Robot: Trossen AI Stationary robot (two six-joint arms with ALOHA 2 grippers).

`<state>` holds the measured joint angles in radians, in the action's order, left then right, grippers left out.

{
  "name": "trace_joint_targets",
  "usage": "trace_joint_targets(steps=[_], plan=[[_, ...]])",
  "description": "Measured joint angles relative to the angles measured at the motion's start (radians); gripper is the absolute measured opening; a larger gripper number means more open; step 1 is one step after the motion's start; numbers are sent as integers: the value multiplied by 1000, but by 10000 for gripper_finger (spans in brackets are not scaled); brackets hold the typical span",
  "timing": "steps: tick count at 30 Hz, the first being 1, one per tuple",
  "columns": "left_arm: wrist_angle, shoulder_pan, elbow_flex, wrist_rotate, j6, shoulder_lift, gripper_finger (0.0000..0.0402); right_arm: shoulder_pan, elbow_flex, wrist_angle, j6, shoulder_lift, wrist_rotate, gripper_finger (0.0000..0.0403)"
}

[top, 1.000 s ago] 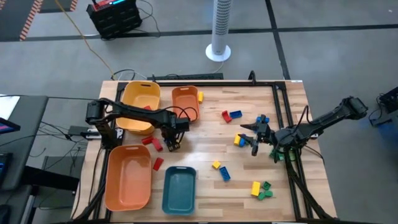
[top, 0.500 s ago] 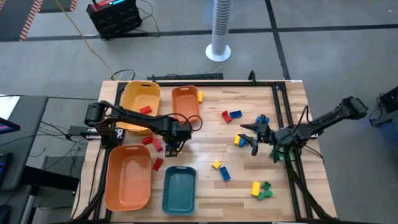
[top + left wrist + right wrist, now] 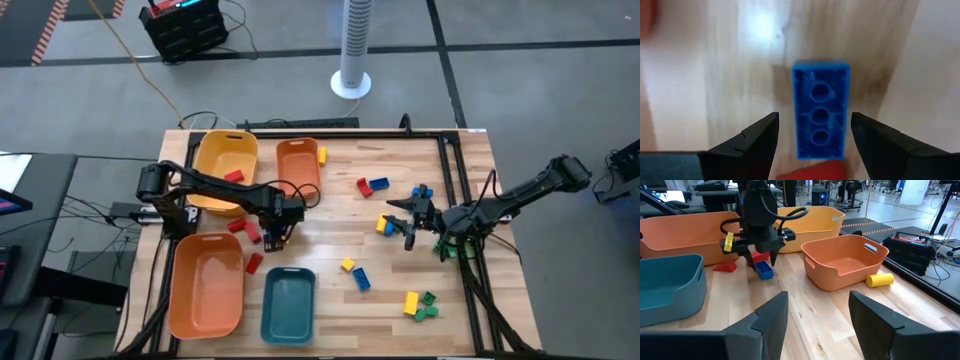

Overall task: Sort blocks
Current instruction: Put the blue game piece into the top orange bin

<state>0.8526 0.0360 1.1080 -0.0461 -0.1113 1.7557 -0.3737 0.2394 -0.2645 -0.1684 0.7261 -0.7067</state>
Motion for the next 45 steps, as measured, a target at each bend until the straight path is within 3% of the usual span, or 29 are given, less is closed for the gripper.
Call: trace_joint_targets(steps=[10, 18, 26, 34, 40, 45], plan=[[1, -1, 3, -9, 23, 55, 230, -1, 0, -5, 0, 0, 0, 223], [11, -3, 16, -11, 36, 69, 127, -6, 1, -6, -7, 1, -1, 223], [83, -1, 59, -31, 51, 56, 127, -6, 1, -2, -7, 1, -1, 223], [165, 19, 125, -133, 28, -104, 127, -6, 1, 0, -7, 1, -1, 223], [145, 137, 128, -154, 47, -213, 127, 7, 1, -28, -7, 1, -1, 223], [134, 272, 212, -153, 161, -185, 127, 23, 1, -51, -10, 14, -2, 223]])
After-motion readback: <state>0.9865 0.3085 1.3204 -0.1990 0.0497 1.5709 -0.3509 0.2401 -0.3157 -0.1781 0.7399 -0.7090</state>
